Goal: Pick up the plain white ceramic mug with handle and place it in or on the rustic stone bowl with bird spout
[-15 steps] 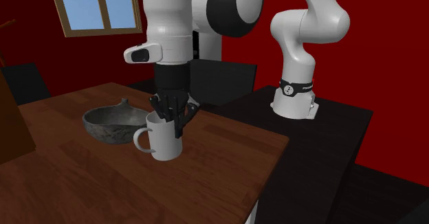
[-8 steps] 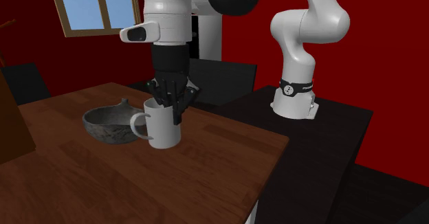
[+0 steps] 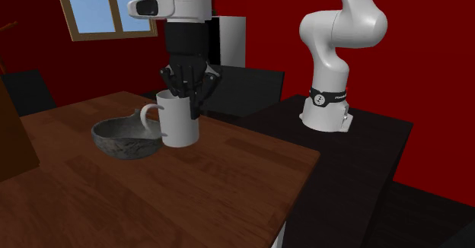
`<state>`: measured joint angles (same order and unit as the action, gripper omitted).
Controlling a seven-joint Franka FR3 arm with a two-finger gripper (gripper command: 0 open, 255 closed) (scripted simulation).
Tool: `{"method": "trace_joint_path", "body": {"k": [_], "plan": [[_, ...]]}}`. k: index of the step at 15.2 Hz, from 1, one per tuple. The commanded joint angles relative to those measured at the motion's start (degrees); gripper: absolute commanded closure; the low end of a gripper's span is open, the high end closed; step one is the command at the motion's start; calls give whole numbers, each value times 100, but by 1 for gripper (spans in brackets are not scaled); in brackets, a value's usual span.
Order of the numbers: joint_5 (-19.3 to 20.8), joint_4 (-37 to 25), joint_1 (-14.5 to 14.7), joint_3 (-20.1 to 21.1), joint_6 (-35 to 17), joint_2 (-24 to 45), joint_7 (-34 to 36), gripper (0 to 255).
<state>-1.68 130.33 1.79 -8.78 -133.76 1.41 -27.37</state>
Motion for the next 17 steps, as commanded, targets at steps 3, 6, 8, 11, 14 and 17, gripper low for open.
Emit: {"method": "trace_joint_path", "body": {"k": [3,6,8,11,14,17], "plan": [[43,-129,6,4,299,-171,43,255],[71,-236,7,5,528,-294,66,255],[88,-314,7,7,681,-371,80,255],[109,-439,7,10,910,-476,98,255],[128,-575,8,13,1140,-570,114,255],[115,-810,-45,-51,1301,-494,-9,255]]}}
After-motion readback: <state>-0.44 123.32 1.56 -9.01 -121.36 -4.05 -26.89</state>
